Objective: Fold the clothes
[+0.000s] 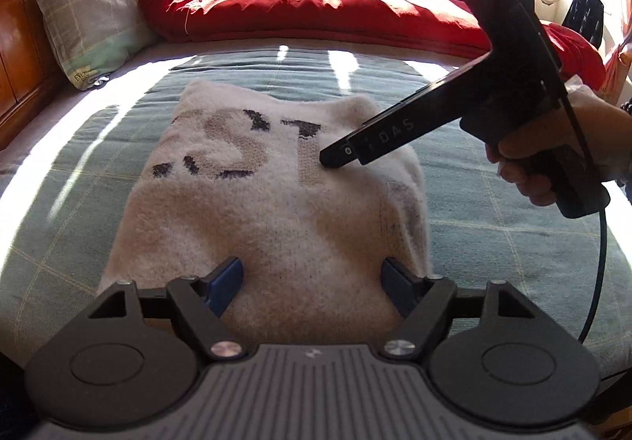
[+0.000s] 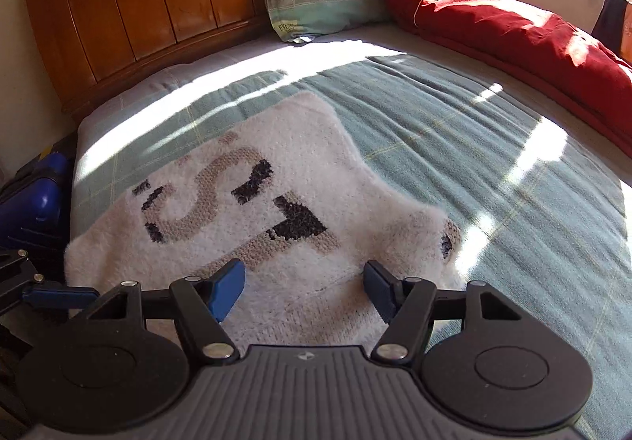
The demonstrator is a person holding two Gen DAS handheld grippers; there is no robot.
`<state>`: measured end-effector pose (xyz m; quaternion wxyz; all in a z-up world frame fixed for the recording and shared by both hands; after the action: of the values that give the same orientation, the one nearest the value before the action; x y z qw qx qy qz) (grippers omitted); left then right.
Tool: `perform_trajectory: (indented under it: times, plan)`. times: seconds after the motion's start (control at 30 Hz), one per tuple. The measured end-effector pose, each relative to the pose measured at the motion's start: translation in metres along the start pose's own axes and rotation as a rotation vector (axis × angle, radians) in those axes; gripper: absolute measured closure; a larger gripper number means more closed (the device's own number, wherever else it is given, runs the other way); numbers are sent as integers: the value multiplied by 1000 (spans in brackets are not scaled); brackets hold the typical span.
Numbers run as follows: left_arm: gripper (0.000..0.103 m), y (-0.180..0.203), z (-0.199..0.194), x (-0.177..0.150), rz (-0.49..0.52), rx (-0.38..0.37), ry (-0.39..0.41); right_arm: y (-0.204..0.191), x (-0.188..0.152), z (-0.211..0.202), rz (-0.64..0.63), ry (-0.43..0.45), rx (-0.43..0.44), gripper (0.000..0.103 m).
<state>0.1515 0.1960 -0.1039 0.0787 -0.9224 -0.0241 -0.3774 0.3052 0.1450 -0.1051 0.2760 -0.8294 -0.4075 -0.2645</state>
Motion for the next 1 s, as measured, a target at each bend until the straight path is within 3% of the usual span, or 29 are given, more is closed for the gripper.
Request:
perform_trajectory:
  times: [0.3,0.4,0.57,0.67,0.8,1.0]
  plan:
    - [26,1,-13,-5,-36,-16,23,7,-4,4,-18,-10,18,33]
    - [25,-1,-24,-9,-87,-92,31,7,-2,-1,3,-2,33,33]
    - [24,13,-38,-25,-20,-67,77,1,4,-27,87,48,91,33]
    - [24,24,-35,-27,-14,-128,81,-6,6,-39,124,66,158,33]
    - [20,39,-16,-27,-27,-204,62,-12,4,-41,145,54,171,33]
    - [15,48,-15,-24,-38,-212,63,-8,-7,-46,186,26,183,33]
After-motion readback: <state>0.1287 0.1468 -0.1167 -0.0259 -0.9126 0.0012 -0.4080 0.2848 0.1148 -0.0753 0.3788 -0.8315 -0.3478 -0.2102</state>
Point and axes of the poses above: each gripper's, at about its wrist camera, not at the fingertips, and z roughly the way its jaws point, y to its right, x to its top, the point moved 3 cm from there along z, roughly the way its jaws point, and after that the axes turned 10 degrees about x, right-handed, at the moved point
